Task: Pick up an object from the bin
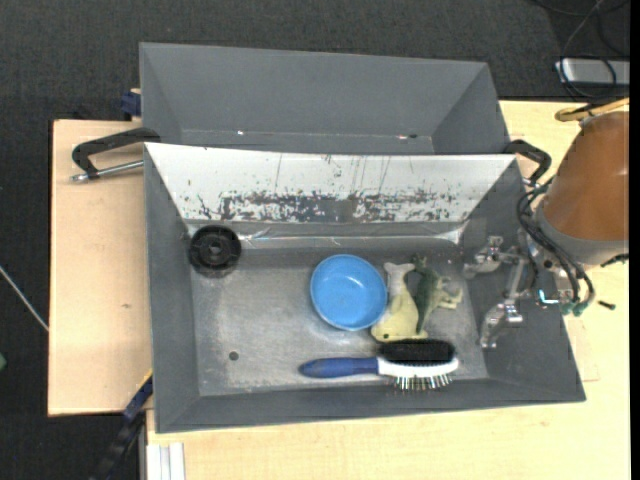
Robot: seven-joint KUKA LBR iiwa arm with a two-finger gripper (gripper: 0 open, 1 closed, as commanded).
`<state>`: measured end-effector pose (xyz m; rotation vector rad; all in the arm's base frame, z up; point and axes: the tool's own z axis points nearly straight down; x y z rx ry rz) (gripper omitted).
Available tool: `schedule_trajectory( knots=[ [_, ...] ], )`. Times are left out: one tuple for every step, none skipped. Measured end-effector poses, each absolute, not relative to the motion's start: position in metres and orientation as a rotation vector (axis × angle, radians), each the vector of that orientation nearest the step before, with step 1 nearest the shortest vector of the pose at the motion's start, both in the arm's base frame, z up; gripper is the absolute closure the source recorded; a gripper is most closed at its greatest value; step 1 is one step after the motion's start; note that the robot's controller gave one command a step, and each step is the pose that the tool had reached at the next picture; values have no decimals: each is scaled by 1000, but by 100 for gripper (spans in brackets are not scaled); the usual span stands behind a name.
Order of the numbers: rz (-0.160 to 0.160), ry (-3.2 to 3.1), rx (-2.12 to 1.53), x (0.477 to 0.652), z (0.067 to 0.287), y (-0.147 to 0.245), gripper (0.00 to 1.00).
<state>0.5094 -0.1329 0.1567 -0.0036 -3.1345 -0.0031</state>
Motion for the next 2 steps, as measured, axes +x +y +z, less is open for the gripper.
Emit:
schedule_trajectory(
  knots=[
    [-2, -3136, 260, 530, 84, -69, 0],
    [-1, -3136, 257, 529, 86, -71, 100]
  ],
)
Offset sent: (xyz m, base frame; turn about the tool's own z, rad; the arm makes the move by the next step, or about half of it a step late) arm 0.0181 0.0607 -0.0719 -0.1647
